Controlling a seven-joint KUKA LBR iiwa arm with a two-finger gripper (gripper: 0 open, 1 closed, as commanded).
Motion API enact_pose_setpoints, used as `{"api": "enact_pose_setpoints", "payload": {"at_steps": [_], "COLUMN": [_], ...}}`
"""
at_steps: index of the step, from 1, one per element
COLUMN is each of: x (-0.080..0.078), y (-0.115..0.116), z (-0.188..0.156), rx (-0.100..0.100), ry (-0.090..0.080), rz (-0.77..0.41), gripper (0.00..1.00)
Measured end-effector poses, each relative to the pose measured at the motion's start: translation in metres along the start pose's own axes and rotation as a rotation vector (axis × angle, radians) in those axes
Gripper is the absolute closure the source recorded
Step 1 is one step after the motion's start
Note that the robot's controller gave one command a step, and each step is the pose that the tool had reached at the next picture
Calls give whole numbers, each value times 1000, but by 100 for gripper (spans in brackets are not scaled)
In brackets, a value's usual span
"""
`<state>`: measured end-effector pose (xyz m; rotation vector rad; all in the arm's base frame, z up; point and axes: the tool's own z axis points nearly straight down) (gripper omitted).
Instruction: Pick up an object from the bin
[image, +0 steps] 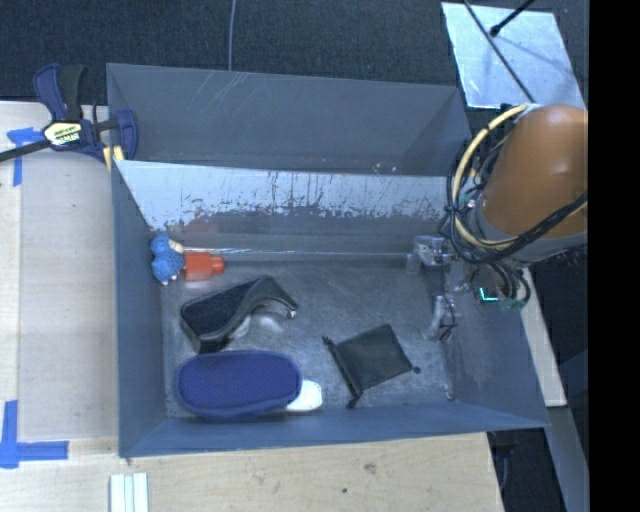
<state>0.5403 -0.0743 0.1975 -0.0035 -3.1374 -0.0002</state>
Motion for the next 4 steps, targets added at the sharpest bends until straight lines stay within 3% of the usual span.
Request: {"api": "enact_pose_setpoints", "payload": {"at_steps": [1, 2, 3, 4], "x": [31, 28, 27, 7], "y": [39, 41, 41, 42], "z": [111, 128, 127, -48], "rx": [-2, 1, 1, 4], "ry": [3, -3, -5, -17], "rz": [47, -404, -404, -429], "gripper": [0, 0, 100, 100]}}
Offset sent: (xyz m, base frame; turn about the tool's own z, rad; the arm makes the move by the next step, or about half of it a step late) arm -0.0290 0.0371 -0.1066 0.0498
